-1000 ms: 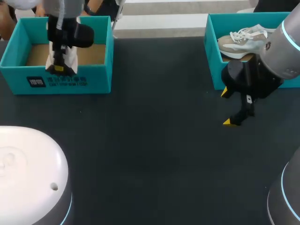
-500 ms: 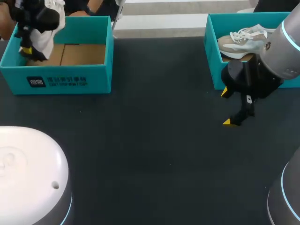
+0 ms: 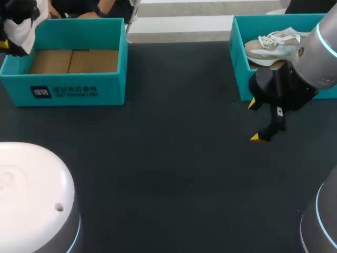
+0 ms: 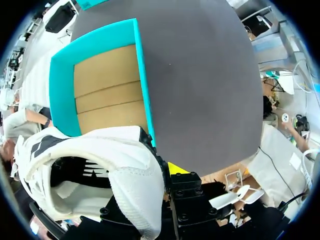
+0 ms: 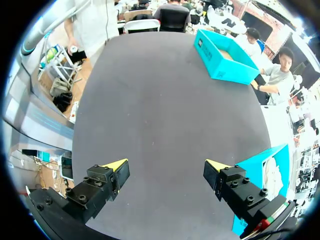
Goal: Take the shoe out of the shoebox, open the shoe tongue, remove and reinsert the insole, then place the shoe into the shoebox
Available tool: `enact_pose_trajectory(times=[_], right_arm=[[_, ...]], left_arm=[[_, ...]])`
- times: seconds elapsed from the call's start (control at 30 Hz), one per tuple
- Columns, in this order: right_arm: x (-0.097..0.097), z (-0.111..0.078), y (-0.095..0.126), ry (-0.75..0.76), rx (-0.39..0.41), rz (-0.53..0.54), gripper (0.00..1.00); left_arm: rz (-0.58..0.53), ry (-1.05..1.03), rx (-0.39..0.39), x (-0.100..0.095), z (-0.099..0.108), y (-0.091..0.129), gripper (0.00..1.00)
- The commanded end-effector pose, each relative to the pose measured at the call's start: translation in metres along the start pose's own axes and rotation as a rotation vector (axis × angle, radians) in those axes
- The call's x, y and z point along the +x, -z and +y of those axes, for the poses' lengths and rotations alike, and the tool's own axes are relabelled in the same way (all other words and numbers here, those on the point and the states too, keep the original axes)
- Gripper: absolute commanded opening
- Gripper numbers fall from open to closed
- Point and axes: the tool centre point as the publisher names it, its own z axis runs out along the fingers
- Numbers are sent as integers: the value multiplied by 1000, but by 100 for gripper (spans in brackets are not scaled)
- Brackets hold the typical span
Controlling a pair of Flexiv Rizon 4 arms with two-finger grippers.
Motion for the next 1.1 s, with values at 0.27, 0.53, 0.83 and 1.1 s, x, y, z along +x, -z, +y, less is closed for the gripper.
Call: enact_pose_trajectory(times=[0.27,0.53,0.83,1.1], right_arm=[[0,1,-2,-1,1,0,100],[0,1,-2,-1,1,0,100],[0,1,-2,-1,1,0,100],[0,1,-2,-1,1,0,100]], left_arm=[[21,17,63,-10,17,3,0],[21,17,63,-10,17,3,0],[28,-425,8,-4,8,3,0],[-86,-1018,-159,13,14,6,0]])
